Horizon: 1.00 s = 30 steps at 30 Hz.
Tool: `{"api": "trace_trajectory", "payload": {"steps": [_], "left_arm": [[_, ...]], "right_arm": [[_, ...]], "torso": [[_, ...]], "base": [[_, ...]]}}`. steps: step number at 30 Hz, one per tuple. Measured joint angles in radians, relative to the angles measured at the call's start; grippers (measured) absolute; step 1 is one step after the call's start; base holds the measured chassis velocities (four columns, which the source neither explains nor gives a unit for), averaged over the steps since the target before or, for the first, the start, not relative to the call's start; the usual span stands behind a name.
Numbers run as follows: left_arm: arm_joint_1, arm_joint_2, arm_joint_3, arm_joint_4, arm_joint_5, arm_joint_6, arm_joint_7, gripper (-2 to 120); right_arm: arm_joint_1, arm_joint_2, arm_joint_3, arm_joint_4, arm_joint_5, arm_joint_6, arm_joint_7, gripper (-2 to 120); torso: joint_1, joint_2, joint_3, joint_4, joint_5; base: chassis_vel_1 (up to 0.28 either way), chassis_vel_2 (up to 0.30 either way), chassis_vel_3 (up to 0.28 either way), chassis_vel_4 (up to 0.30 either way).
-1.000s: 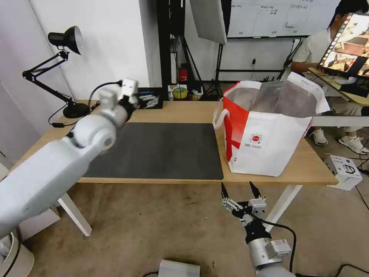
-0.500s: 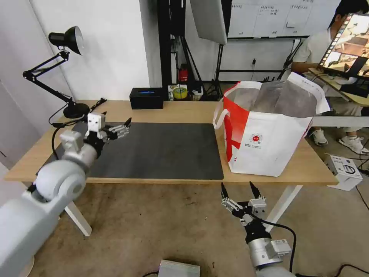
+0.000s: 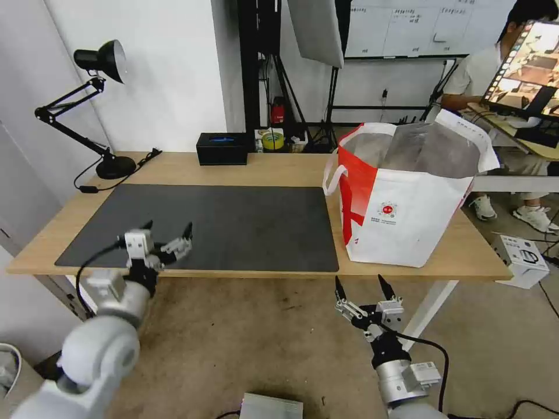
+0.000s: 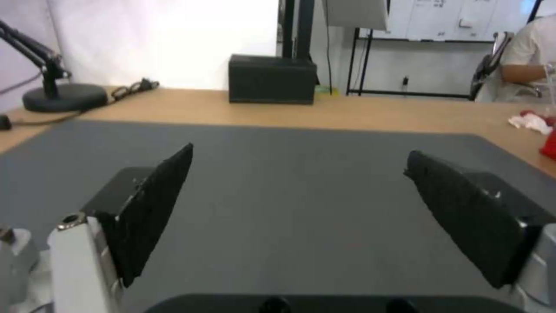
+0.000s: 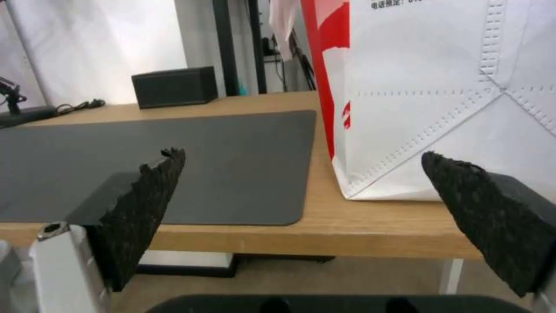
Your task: Pick up the trash from the table and place it into the takeout bag.
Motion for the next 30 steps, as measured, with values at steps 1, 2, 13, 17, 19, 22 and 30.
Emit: {"api": "trace_trajectory", "payload": {"steps": [1, 2, 13, 17, 19, 22, 30], "left_arm": [[0.018, -0.014, -0.002, -0.004, 0.024, -0.004, 0.009, 100], [0.018, -0.014, -0.002, -0.004, 0.024, -0.004, 0.009, 100], [0.193, -0.108, -0.081, -0.107, 0.140, -0.029, 0.046, 100], [0.239, -0.148, -0.085, -0.159, 0.170, -0.020, 0.050, 100], [0.252, -0.155, -0.092, -0.179, 0.174, -0.012, 0.050, 100], [0.279, -0.161, -0.106, -0.207, 0.177, -0.001, 0.052, 100], [0.308, -0.160, -0.118, -0.235, 0.183, 0.008, 0.060, 100]], "right_arm": [[0.000, 0.000, 0.000, 0.000, 0.000, 0.000, 0.000, 100], [0.000, 0.000, 0.000, 0.000, 0.000, 0.000, 0.000, 100], [0.000, 0.000, 0.000, 0.000, 0.000, 0.000, 0.000, 100], [0.000, 0.000, 0.000, 0.000, 0.000, 0.000, 0.000, 100], [0.000, 0.000, 0.000, 0.000, 0.000, 0.000, 0.000, 100], [0.000, 0.000, 0.000, 0.000, 0.000, 0.000, 0.000, 100], [0.000, 0.000, 0.000, 0.000, 0.000, 0.000, 0.000, 100]], "torso": [[0.000, 0.000, 0.000, 0.0000, 0.0000], [0.000, 0.000, 0.000, 0.0000, 0.0000], [0.000, 0.000, 0.000, 0.0000, -0.0001], [0.000, 0.000, 0.000, 0.0000, -0.0001], [0.000, 0.000, 0.000, -0.0001, 0.0000], [0.000, 0.000, 0.000, 0.0000, 0.0000], [0.000, 0.000, 0.000, 0.0000, -0.0001]], "base": [[0.000, 0.000, 0.000, 0.000], [0.000, 0.000, 0.000, 0.000], [0.000, 0.000, 0.000, 0.000], [0.000, 0.000, 0.000, 0.000], [0.000, 0.000, 0.000, 0.000], [0.000, 0.000, 0.000, 0.000], [0.000, 0.000, 0.000, 0.000]]}}
